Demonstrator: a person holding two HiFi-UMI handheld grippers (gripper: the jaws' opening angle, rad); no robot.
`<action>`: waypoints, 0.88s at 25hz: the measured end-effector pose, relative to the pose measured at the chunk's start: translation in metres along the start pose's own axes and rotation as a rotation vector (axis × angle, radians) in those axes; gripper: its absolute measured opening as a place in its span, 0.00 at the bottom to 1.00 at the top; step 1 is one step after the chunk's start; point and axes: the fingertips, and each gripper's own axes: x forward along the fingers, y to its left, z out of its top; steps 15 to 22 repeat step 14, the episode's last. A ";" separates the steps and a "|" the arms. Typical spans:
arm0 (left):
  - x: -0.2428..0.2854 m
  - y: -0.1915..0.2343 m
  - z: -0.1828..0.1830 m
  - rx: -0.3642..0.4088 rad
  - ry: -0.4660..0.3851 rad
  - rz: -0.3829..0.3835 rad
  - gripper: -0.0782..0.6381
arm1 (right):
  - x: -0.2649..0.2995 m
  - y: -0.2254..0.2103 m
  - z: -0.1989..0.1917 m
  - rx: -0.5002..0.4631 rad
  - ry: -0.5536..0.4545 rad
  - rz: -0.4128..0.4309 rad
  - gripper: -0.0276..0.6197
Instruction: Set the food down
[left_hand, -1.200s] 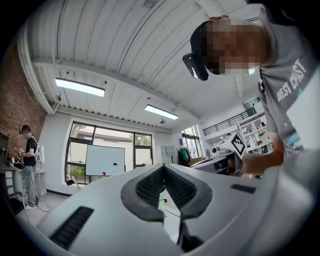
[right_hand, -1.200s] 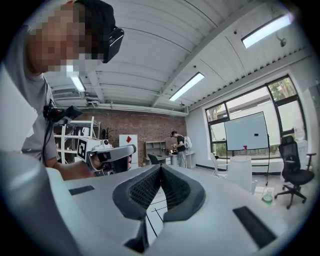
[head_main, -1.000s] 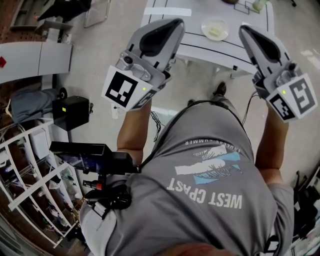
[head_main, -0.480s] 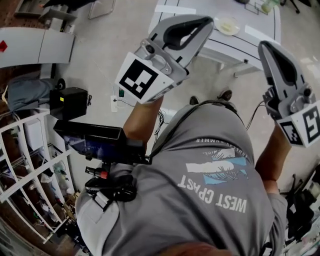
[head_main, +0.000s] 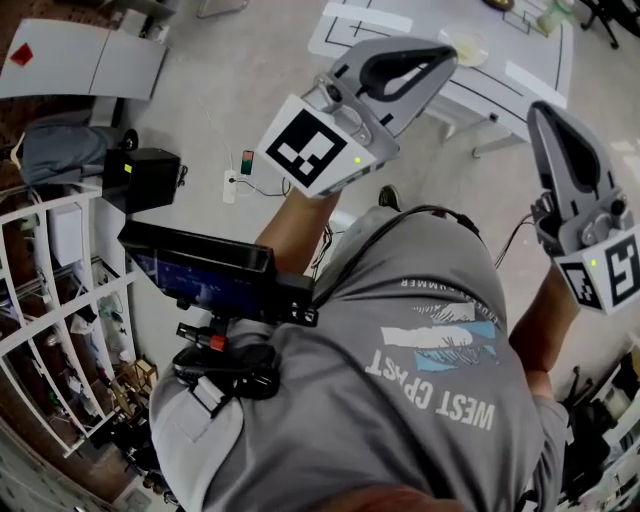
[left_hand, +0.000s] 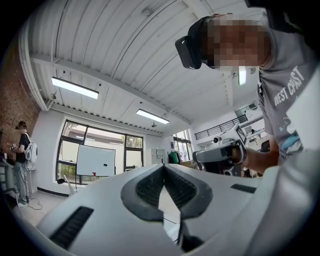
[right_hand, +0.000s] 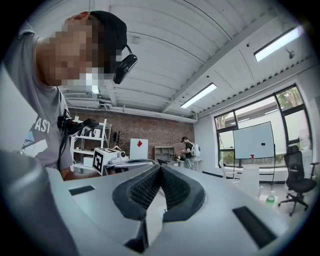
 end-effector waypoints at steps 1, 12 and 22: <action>0.004 -0.008 0.001 0.002 0.003 -0.001 0.12 | -0.009 0.001 0.001 0.001 -0.003 -0.001 0.05; 0.006 -0.054 0.005 0.033 0.008 0.010 0.12 | -0.061 0.013 -0.013 0.030 -0.019 -0.004 0.05; 0.006 -0.056 0.004 0.036 0.011 0.013 0.12 | -0.066 0.013 -0.018 0.043 -0.021 -0.006 0.05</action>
